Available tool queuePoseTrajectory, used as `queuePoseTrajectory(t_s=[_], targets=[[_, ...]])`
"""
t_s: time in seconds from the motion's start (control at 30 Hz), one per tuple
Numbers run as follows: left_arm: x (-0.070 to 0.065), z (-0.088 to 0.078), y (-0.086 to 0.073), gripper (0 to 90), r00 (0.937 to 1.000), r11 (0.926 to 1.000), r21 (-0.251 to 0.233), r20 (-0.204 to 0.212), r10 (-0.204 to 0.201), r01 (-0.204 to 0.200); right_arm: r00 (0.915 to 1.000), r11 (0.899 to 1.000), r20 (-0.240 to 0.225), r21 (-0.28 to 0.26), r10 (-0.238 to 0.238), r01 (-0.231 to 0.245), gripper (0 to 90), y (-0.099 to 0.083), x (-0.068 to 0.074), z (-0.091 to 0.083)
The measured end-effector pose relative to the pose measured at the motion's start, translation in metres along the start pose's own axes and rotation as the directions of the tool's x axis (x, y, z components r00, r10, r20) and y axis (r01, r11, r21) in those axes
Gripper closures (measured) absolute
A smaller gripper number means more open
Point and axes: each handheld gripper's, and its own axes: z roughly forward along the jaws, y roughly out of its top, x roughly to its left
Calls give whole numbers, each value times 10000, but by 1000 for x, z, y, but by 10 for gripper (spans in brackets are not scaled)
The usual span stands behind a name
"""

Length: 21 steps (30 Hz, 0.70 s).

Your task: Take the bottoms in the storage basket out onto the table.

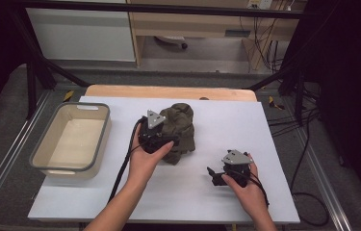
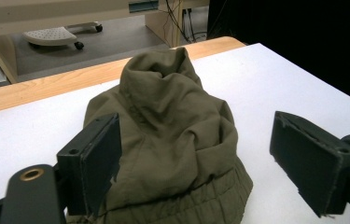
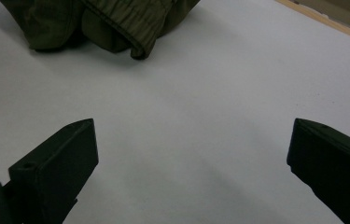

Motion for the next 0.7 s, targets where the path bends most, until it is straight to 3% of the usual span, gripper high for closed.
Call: queuePoseTrajectory(t_s=[0.2, 0.7], targets=[[8, -6, 1, 147, 9999, 10000, 7, -114, -15, 15, 9997, 9997, 184, -227, 133, -129, 26, 1, -4, -4], [26, -19, -7, 102, 9991, 9995, 210, -369, -214, 222, 9998, 10000, 192, -28, 20, -19, 24, 1, -3, -3]])
